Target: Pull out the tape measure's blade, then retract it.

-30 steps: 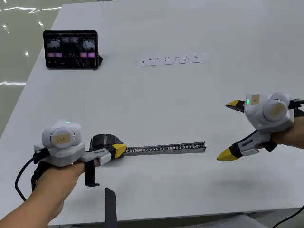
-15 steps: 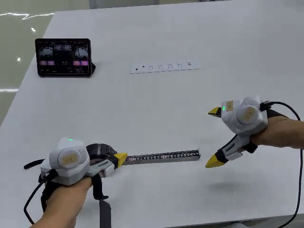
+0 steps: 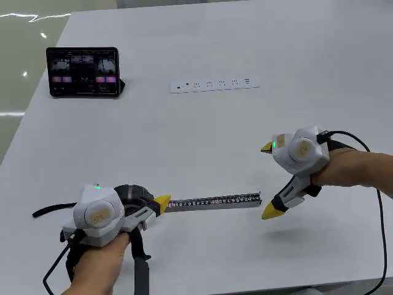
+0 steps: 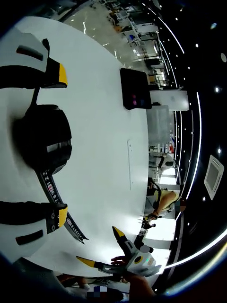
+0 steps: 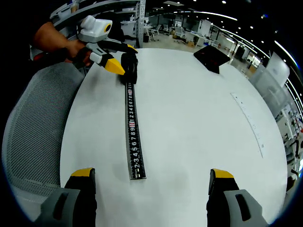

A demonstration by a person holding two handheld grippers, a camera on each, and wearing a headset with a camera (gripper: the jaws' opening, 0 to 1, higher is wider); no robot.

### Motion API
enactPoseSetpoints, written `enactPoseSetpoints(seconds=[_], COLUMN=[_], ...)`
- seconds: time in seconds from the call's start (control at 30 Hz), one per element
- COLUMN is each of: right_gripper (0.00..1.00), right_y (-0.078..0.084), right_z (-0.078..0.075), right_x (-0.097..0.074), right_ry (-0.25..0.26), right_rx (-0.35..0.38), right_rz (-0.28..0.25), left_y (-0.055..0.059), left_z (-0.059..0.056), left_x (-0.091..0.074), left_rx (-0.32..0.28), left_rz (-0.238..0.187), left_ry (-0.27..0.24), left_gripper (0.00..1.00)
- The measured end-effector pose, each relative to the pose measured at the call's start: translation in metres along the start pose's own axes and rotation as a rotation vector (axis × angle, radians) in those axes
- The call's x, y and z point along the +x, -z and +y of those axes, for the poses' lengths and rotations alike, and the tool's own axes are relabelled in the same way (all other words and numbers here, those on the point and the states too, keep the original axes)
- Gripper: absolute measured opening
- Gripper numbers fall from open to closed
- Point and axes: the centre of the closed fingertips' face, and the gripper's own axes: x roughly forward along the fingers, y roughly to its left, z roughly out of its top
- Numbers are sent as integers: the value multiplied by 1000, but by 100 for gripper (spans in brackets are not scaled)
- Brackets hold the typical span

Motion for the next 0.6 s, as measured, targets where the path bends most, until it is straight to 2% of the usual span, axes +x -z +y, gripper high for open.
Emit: enactPoseSetpoints(seconds=[0.1,0.23,0.4,0.5,0.6], right_gripper=[96,91,71,64,55], right_y=[1,3,7,8,10], right_z=[2,3,6,11,17], right_x=[7,12,15,17,19], right_ry=[-10,-18,-36,-59,-82], right_rx=[-11,-17,-60,-61,-78], right_rz=[9,23,43,44,49], left_y=[-2,-1,1,1,-4], left_z=[0,1,3,5,-4], left_x=[0,1,1,2,2], left_rx=[-17,-32,-43,-42,46], left_rz=[-23,-25,-30,-33,-44], left_ry=[-2,-12,-19,-23,-2], left_gripper=[99,99,99,99,99])
